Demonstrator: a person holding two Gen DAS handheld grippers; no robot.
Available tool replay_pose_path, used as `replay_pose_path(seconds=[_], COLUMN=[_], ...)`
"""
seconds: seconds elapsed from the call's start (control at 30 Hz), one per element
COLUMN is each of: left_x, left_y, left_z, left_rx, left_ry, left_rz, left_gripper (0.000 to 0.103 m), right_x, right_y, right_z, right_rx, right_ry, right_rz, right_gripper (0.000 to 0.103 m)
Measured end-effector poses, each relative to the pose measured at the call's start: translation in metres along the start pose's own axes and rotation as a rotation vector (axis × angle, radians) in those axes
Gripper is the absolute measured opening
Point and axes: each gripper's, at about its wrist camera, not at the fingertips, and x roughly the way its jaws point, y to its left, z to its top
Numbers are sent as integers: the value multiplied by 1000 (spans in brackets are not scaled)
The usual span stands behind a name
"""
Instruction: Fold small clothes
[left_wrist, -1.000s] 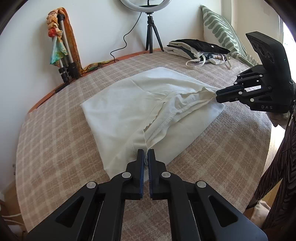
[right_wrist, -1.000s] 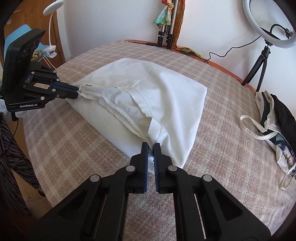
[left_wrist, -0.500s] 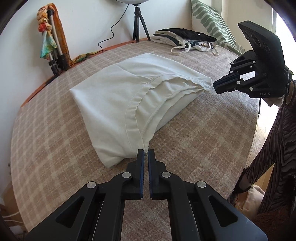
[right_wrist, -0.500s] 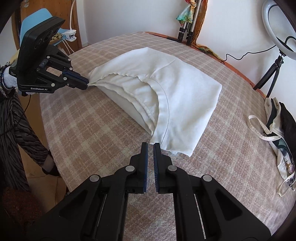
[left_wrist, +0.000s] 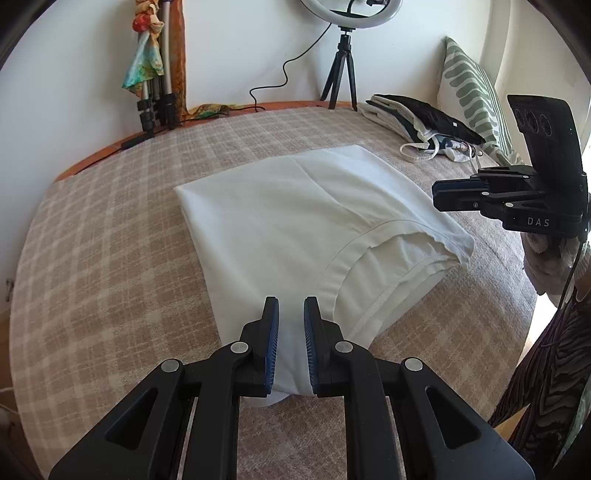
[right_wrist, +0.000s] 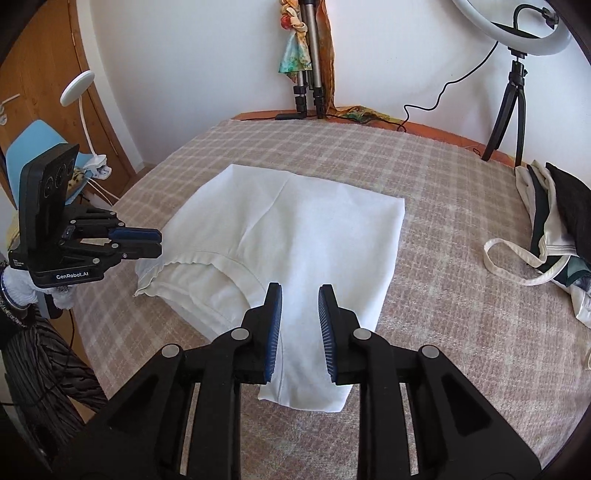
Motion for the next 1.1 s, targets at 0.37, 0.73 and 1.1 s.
replay_pose_path(seconds=[0.37,0.73,1.1], left_x=[-23,-18,2], left_y=[32,70,89], left_z=[-28,-38,-47], left_rx=[-141,-494,-743], left_ry=[-7,5,2], left_rz=[-4,-225,-452], left_gripper=[12,52,52], right_x=[6,61,72], right_y=[-66,-135,-149], right_z=[8,13,4], right_rx=[238,594,713], right_ry=[14,40,-24], right_rz=[42,239,403], right_gripper=[35,45,57])
